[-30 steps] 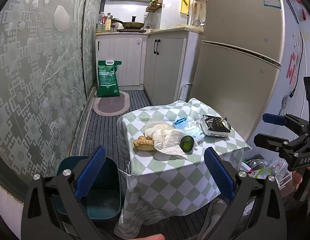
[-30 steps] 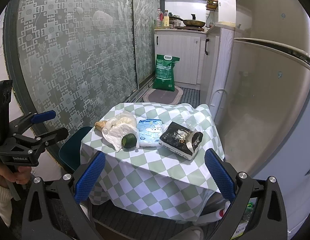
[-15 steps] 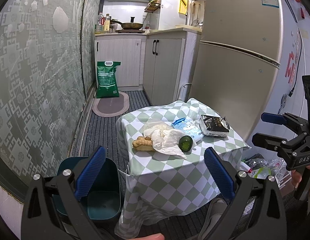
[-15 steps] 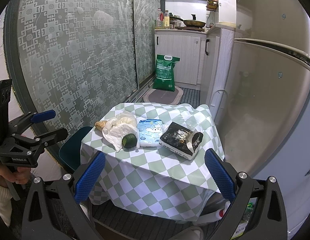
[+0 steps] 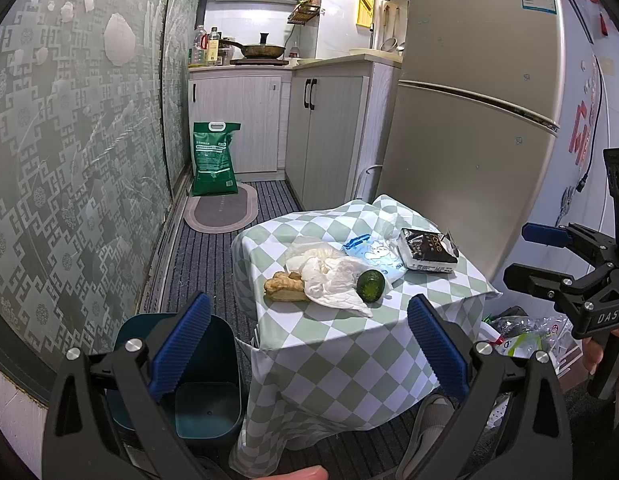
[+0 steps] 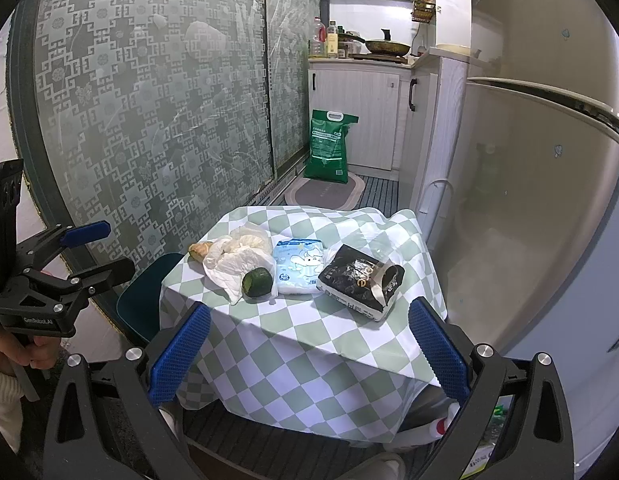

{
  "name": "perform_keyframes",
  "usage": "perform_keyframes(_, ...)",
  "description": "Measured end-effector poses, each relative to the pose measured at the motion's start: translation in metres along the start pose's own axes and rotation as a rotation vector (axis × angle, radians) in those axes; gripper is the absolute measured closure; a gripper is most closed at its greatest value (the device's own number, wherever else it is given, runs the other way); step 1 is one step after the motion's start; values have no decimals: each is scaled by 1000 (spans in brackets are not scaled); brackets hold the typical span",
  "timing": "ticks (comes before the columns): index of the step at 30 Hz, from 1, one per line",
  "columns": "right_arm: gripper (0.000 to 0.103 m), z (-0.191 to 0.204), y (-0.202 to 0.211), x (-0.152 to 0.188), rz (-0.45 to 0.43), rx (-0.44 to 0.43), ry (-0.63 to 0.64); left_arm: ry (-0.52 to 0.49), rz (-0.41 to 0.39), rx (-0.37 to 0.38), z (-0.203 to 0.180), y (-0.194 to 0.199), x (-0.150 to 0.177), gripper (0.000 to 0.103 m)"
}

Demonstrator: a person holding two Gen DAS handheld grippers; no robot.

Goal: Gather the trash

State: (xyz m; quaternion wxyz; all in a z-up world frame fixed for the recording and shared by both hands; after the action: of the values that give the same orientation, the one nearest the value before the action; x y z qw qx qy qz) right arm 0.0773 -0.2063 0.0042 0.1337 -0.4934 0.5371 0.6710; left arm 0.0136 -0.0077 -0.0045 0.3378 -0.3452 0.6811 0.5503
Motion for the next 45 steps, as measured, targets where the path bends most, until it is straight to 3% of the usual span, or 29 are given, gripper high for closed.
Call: perform_keyframes(45,3,3,1,1,-6,0,9,14,9,4,3,-2,2,3)
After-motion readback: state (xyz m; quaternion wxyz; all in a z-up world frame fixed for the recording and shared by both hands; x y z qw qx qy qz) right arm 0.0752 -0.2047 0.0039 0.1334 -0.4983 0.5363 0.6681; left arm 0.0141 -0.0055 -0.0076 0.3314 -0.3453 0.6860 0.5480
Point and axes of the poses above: each gripper's, at about its wrist camera, not at the fingertips, and y roughly against the way its jaws point, z to its left, x to its underside, the point moved 2 cm from there along -y, roughly the way its jaws point, and after that the axes turned 9 degrees about x, right-handed, at the moved point
